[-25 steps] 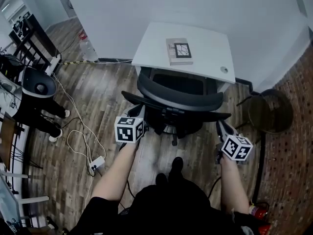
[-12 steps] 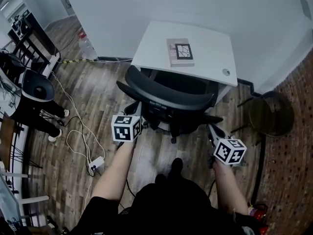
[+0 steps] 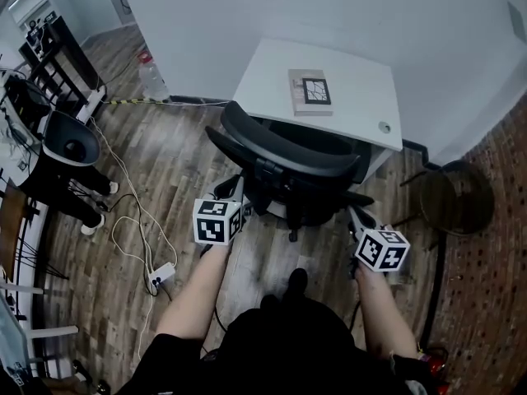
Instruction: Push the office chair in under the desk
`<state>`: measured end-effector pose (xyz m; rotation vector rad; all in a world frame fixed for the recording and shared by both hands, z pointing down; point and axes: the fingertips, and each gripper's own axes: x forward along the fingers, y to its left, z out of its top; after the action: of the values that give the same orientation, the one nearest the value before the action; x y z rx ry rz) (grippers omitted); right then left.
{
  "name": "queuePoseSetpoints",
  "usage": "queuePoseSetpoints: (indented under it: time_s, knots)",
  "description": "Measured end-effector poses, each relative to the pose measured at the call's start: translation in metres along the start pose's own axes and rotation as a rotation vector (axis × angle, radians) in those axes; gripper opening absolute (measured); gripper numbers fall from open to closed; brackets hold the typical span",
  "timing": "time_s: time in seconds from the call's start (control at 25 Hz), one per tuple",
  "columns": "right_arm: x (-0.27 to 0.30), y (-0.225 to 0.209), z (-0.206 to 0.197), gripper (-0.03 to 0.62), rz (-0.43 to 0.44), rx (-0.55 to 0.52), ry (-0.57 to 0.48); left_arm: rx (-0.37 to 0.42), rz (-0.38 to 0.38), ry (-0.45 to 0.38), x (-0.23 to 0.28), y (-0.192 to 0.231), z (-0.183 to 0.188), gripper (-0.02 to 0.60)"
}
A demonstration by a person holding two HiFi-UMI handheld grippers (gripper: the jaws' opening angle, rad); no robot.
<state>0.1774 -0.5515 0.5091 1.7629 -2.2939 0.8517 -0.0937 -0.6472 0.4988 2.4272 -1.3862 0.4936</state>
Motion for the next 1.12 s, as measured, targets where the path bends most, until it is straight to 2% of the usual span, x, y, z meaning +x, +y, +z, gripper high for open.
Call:
queuePoseSetpoints:
  time_s: [0.28,0.44,0.56,0.72,0.92,1.12]
  knots:
    - [-0.015,0.000,0.001,0.007,-0.037,-0.026,-0.028,-0.017,-0.056,-0.014,-0.015,-0.036,-0.015,0.012]
    - [-0.031,-0.001,0.008,0.006,-0.039,-0.073,-0.050,-0.001,-0.086,0.003,-0.027,-0.066,-0.028,0.012]
    - [-0.041,-0.007,0.021,0.006,-0.024,-0.128,-0.092,-0.010,-0.081,-0.013,-0.033,-0.085,-0.027,0.013]
    - [-0.052,-0.011,0.046,0.005,0.036,-0.210,-0.153,-0.026,-0.057,-0.034,-0.034,-0.112,-0.016,0.012]
    - [-0.064,-0.045,0.083,0.003,0.123,-0.288,-0.185,-0.020,-0.050,-0.065,-0.009,-0.178,0.001,0.012]
    - [-0.058,-0.073,0.094,0.003,0.240,-0.328,-0.138,-0.066,0.023,-0.072,0.018,-0.210,0.015,0.012]
